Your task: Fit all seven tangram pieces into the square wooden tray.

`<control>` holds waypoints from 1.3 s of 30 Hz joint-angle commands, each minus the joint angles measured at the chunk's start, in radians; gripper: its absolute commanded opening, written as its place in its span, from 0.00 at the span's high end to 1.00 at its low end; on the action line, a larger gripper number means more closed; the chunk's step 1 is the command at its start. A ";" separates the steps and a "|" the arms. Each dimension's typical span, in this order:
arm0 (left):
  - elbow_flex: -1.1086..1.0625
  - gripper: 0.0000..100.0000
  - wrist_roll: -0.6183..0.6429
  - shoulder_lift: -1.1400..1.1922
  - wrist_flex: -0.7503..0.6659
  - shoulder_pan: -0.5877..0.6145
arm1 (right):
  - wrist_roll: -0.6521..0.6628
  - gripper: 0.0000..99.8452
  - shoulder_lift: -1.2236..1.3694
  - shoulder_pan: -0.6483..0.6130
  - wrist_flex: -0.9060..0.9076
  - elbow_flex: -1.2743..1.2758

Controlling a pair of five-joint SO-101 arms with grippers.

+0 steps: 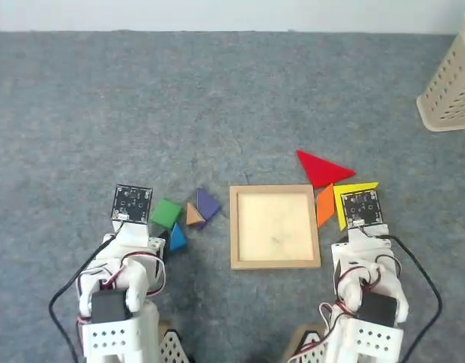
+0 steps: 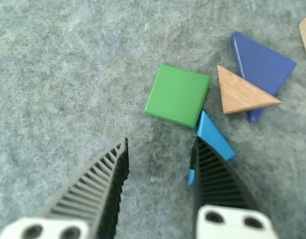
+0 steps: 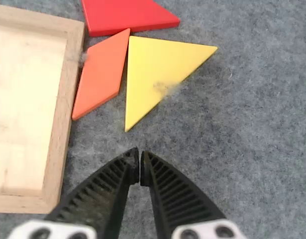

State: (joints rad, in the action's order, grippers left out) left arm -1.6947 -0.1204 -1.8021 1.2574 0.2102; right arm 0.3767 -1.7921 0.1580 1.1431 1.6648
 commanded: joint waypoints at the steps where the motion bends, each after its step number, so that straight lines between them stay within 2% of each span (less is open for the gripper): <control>1: 0.008 0.81 -0.006 -0.017 0.005 0.002 | 0.012 0.99 -0.022 0.004 0.012 0.020; 31: 0.008 0.81 -0.006 -0.017 0.005 0.002 | 0.006 0.99 -0.022 0.004 0.012 0.020; 34: 0.008 0.81 -0.006 -0.017 0.005 0.002 | 0.006 0.99 -0.022 -0.030 0.013 0.020; 39: 0.008 0.81 -0.006 -0.017 0.005 0.002 | 0.008 0.99 -0.022 -0.074 0.171 0.020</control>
State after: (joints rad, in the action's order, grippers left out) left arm -1.6947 -0.1204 -1.8021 1.2574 0.2102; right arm 0.3767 -1.7921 0.1043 1.2183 1.6648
